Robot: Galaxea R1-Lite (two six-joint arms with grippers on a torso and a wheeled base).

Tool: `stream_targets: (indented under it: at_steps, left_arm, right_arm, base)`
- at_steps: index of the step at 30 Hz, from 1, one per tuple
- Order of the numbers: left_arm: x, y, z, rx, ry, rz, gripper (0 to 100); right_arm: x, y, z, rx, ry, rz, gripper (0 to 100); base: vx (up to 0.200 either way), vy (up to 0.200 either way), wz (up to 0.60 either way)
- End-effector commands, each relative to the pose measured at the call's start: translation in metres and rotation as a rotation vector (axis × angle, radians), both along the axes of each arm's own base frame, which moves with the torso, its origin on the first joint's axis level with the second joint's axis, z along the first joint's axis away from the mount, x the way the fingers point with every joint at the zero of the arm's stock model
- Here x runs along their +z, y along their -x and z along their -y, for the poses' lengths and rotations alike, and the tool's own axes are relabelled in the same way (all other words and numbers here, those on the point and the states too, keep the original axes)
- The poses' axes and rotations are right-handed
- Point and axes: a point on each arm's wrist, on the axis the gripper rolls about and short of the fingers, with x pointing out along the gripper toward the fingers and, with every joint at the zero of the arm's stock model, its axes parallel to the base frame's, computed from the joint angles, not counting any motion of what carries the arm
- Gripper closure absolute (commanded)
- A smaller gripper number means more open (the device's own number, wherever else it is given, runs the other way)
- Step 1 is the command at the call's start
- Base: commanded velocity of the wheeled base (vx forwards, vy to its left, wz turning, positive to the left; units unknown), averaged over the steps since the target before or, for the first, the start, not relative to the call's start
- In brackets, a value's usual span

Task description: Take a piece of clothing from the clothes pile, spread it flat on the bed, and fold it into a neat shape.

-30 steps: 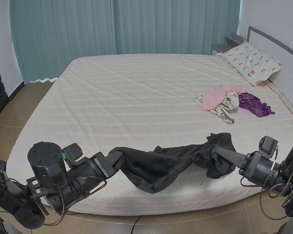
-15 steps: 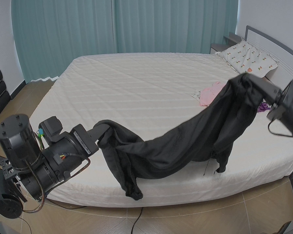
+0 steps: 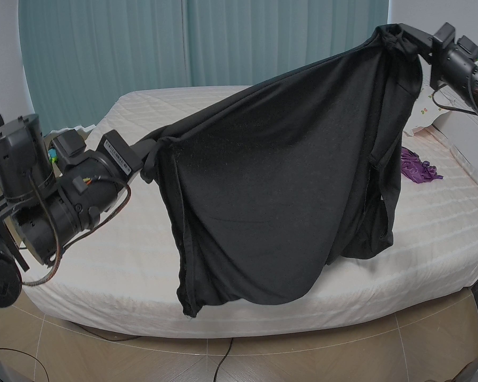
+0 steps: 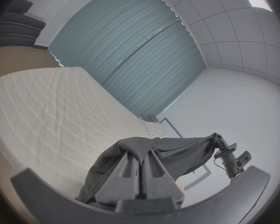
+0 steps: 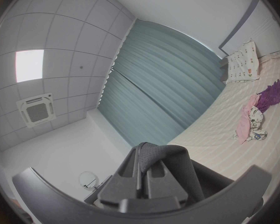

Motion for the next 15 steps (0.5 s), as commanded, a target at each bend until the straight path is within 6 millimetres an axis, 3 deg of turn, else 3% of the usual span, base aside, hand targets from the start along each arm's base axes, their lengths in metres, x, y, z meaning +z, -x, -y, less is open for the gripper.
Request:
stream_targets:
  at_steps: [1, 7, 15]
  left_arm:
    - [-0.009, -0.056, 0.0, 0.091, -0.031, -0.055, 100]
    - [-0.03, -0.095, 0.007, 0.123, -0.049, -0.104, 100]
    - [-0.048, -0.131, 0.008, 0.157, -0.059, -0.133, 100]
  right_arm:
    - [-0.069, -0.112, 0.0, -0.1, 0.038, -0.235, 100]
    - [-0.112, -0.142, -0.005, -0.13, 0.057, -0.317, 100]
    - [-0.138, -0.159, -0.007, -0.161, 0.065, -0.338, 100]
  base:
    - [0.0, 0.0, 0.0]
    - [0.167, 0.0, 0.0]
    - [0.2, 0.0, 0.0]
